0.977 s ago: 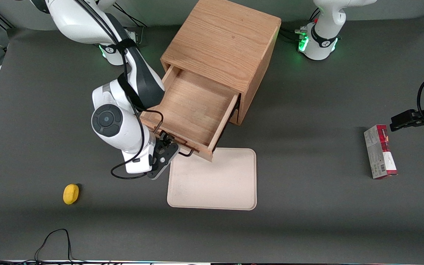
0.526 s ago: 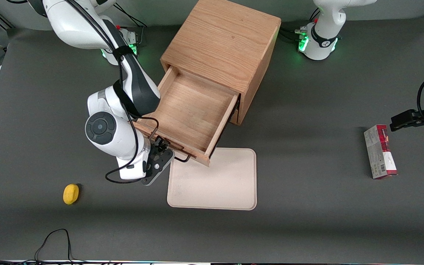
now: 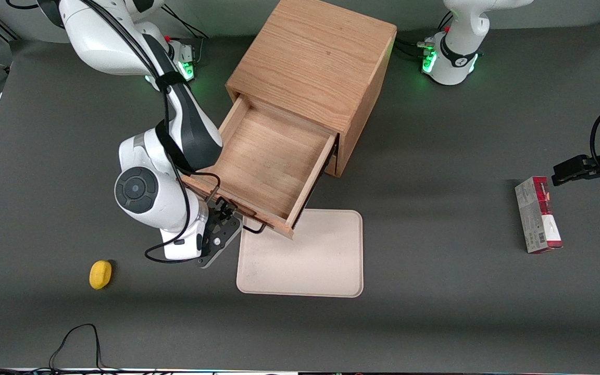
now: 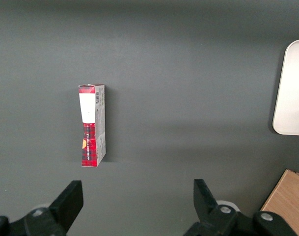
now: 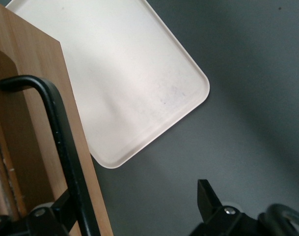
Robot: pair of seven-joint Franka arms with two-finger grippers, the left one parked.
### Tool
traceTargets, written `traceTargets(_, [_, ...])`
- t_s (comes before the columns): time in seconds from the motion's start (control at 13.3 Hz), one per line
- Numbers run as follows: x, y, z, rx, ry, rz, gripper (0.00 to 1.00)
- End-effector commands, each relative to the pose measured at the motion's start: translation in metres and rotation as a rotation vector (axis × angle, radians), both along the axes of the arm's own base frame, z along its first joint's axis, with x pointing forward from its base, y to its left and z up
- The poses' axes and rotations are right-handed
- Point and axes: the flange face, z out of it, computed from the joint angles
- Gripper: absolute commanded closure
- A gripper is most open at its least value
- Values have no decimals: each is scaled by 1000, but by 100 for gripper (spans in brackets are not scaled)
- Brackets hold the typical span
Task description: Open upper drawer
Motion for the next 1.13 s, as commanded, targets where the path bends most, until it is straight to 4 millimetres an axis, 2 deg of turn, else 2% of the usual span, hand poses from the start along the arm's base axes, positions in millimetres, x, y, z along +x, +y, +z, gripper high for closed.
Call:
traceTargets(0.0, [14,-3,37,39,-37,-1,0])
traceTargets(0.3, [6,-6,100,31,-37,11,0])
traceTargets(0.45, [-2,-15,128,26,-48,1,0])
traceTargets(0.6, [-14,-31,172,-25,-103,-54,0])
traceTargets(0.68, [-21,-40,186,-48,-94,-93,0])
traceTargets(0.83, [-34,-73,206,-127,-62,-148,0])
traceTargets(1.05, [-53,-124,217,-153,-12,-390,0])
